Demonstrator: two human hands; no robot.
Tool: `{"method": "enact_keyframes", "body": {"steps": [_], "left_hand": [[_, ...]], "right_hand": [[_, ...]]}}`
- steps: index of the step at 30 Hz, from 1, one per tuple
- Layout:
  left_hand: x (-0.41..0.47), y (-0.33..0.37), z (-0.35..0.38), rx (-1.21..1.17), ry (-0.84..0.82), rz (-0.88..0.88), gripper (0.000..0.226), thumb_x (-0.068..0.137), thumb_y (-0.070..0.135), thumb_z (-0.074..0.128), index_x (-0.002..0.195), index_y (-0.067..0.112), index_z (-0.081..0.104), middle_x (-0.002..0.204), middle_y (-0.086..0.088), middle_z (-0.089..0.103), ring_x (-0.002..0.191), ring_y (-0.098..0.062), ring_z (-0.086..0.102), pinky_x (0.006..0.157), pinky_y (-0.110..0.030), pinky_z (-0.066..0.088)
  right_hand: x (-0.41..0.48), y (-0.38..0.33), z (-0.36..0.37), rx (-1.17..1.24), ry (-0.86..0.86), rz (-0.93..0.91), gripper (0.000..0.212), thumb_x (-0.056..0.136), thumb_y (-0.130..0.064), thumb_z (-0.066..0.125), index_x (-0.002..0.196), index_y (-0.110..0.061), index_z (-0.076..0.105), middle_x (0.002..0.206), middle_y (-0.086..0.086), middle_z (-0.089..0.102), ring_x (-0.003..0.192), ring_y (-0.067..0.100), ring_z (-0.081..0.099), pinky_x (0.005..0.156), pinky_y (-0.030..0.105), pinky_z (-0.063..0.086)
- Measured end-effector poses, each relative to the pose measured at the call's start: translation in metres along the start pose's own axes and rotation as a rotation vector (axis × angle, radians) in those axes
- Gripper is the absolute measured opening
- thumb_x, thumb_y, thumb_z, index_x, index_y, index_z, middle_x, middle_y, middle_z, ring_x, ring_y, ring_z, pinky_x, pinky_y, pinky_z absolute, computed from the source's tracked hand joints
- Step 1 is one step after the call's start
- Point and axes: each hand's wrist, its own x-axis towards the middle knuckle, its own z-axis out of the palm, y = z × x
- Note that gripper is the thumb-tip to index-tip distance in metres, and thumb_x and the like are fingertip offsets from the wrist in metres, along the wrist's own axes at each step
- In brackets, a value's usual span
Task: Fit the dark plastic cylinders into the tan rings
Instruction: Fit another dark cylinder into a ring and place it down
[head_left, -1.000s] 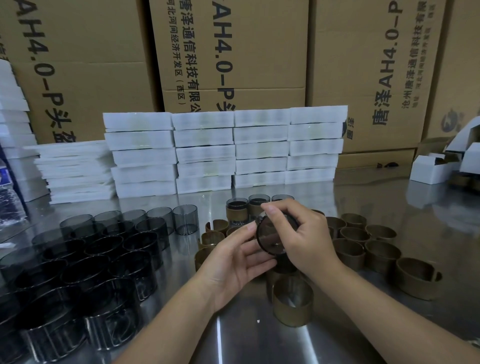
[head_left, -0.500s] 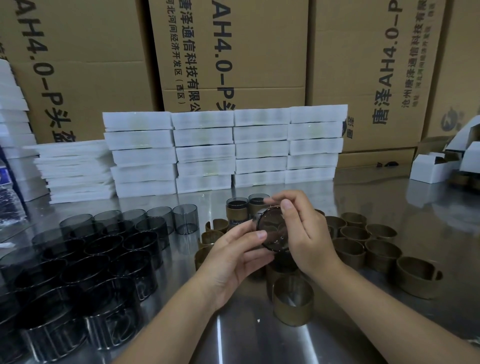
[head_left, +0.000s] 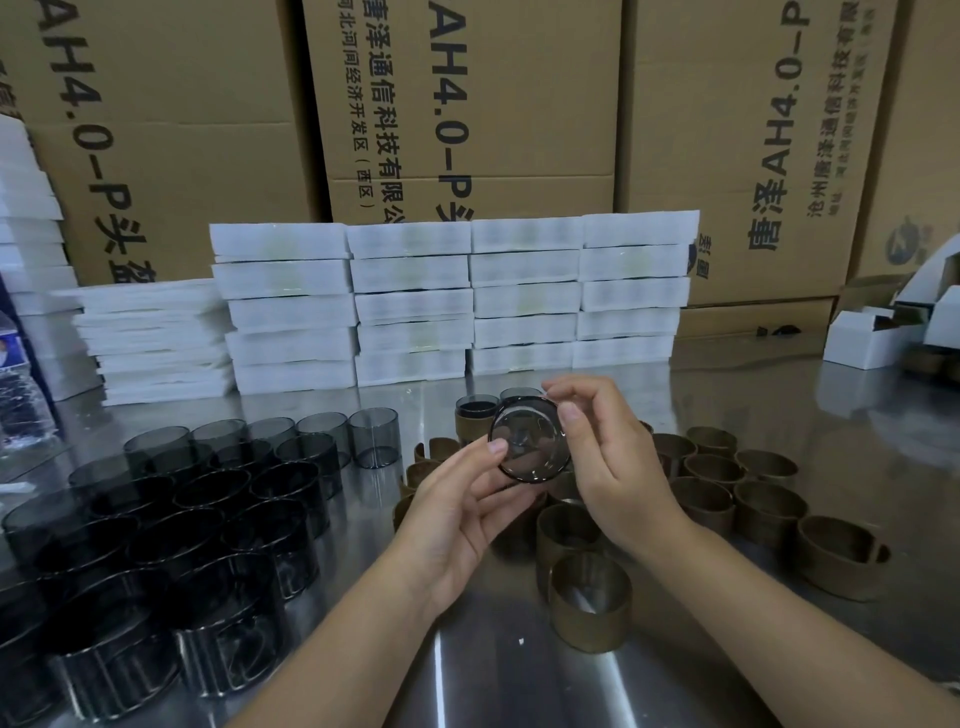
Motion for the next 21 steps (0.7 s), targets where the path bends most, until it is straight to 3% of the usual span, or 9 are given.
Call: {"method": "enact_keyframes", "body": {"steps": [3, 9, 13, 21], "left_hand": [[0.0009, 0.0, -0.0007, -0.022, 0.018, 0.007, 0.05, 0.066, 0.024, 0.072, 0.11, 0.002, 0.067, 0.109, -0.026, 0.07, 0.099, -0.036, 0.07, 0.073, -0.027, 0.06], [0.0021, 0.0008, 0.0, -0.065, 0.005, 0.015, 0.031, 0.069, 0.024, 0.071, 0.093, 0.007, 0.079, 0.107, -0.025, 0.071, 0.102, -0.035, 0.069, 0.073, -0.028, 0.059], [0.0014, 0.0018, -0.0014, -0.077, -0.01, 0.004, 0.03, 0.074, 0.023, 0.073, 0.097, 0.005, 0.078, 0.11, -0.026, 0.07, 0.102, -0.036, 0.07, 0.073, -0.028, 0.059], [0.0024, 0.0017, -0.0025, -0.049, -0.005, 0.019, 0.024, 0.074, 0.026, 0.067, 0.087, 0.012, 0.081, 0.097, -0.017, 0.075, 0.088, -0.023, 0.074, 0.068, -0.023, 0.058]], "right_hand": [[-0.0008, 0.0013, -0.001, -0.05, -0.052, -0.006, 0.023, 0.096, -0.025, 0.037, 0.116, -0.024, 0.049, 0.112, -0.001, 0.06, 0.106, 0.002, 0.056, 0.09, 0.015, 0.044], [-0.0015, -0.0002, -0.0035, 0.004, -0.139, 0.01, 0.029, 0.094, -0.022, 0.038, 0.122, -0.024, 0.045, 0.12, 0.001, 0.06, 0.119, 0.013, 0.055, 0.101, 0.041, 0.045], [-0.0019, -0.0032, -0.0042, 0.024, -0.204, 0.013, 0.037, 0.09, -0.019, 0.042, 0.122, -0.037, 0.038, 0.127, 0.001, 0.055, 0.125, 0.013, 0.05, 0.105, 0.044, 0.042], [-0.0037, -0.002, -0.0044, 0.011, -0.278, 0.003, 0.052, 0.086, -0.019, 0.053, 0.129, -0.04, 0.033, 0.132, -0.002, 0.05, 0.127, 0.01, 0.048, 0.105, 0.039, 0.045]]}}
